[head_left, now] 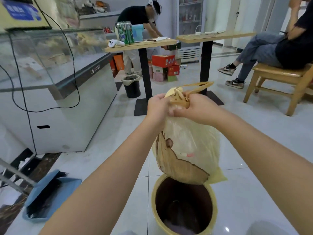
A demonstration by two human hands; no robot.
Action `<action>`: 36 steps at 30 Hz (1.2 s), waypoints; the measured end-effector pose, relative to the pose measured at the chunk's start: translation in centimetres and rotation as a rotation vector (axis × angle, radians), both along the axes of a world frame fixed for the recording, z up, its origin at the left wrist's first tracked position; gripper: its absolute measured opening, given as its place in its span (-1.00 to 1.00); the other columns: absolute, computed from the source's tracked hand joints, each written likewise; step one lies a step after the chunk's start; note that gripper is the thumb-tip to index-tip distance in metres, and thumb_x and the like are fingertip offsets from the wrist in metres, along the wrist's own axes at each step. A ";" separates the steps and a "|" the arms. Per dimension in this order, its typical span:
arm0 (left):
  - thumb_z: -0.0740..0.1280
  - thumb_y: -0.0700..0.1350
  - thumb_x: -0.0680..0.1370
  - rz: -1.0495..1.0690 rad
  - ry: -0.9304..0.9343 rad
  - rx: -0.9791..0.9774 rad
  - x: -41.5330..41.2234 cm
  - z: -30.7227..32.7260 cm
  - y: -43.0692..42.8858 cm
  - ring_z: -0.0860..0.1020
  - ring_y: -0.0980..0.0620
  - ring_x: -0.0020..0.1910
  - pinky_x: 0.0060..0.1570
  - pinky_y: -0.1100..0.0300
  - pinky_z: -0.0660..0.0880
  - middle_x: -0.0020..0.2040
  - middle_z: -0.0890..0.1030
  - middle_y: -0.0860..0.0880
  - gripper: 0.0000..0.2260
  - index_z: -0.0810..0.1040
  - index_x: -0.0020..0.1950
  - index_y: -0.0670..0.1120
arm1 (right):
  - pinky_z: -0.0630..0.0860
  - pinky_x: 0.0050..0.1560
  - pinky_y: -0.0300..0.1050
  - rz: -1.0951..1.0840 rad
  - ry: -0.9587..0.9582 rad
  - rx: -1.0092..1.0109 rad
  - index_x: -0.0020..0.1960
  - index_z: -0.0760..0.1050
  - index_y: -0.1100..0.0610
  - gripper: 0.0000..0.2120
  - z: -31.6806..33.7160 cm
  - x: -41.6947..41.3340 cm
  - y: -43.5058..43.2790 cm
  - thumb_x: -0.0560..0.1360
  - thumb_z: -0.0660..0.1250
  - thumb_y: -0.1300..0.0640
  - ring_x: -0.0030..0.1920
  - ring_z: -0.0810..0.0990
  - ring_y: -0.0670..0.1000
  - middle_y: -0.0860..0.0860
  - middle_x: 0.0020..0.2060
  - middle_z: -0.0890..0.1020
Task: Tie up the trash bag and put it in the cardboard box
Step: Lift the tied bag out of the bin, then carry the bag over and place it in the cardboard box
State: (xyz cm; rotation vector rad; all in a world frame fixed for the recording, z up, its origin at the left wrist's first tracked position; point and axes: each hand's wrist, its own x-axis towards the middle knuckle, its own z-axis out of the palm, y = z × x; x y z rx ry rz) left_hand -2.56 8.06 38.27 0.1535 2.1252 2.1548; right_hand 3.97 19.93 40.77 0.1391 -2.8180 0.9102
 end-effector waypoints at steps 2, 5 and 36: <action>0.35 -0.27 0.52 0.032 -0.064 0.072 -0.8 0.3 0.2 0.66 -0.05 -0.22 -0.25 0.09 0.63 -0.19 0.69 -0.12 -0.86 0.66 0.02 -0.19 | 0.47 -0.04 -0.10 0.022 -0.010 0.074 0.08 0.46 -0.18 -0.68 -0.7 -1.5 0.0 0.39 0.40 -0.25 -0.04 0.53 -0.11 -0.16 -0.06 0.56; 0.37 -0.26 0.49 0.082 -0.066 0.081 -2.0 0.3 0.5 0.66 -0.15 -0.10 -0.09 -0.06 0.63 -0.09 0.67 -0.19 -0.87 0.62 0.03 -0.20 | 0.46 0.10 -0.01 0.066 -0.022 0.149 0.25 0.47 -0.12 -0.59 -2.0 -4.6 -0.1 0.47 0.25 -0.25 0.09 0.51 0.00 -0.07 0.09 0.56; 0.53 0.19 0.22 0.613 -0.354 -0.660 14.0 32.6 -26.3 0.33 -0.23 0.37 0.30 -0.19 0.37 0.38 0.31 -0.13 0.05 -0.04 0.54 0.19 | 0.55 -0.07 -0.11 0.307 -0.407 -0.589 -0.22 0.50 -0.07 -0.80 33.2 -0.6 -30.0 0.49 0.32 0.21 -0.17 0.60 -0.05 -0.07 -0.22 0.63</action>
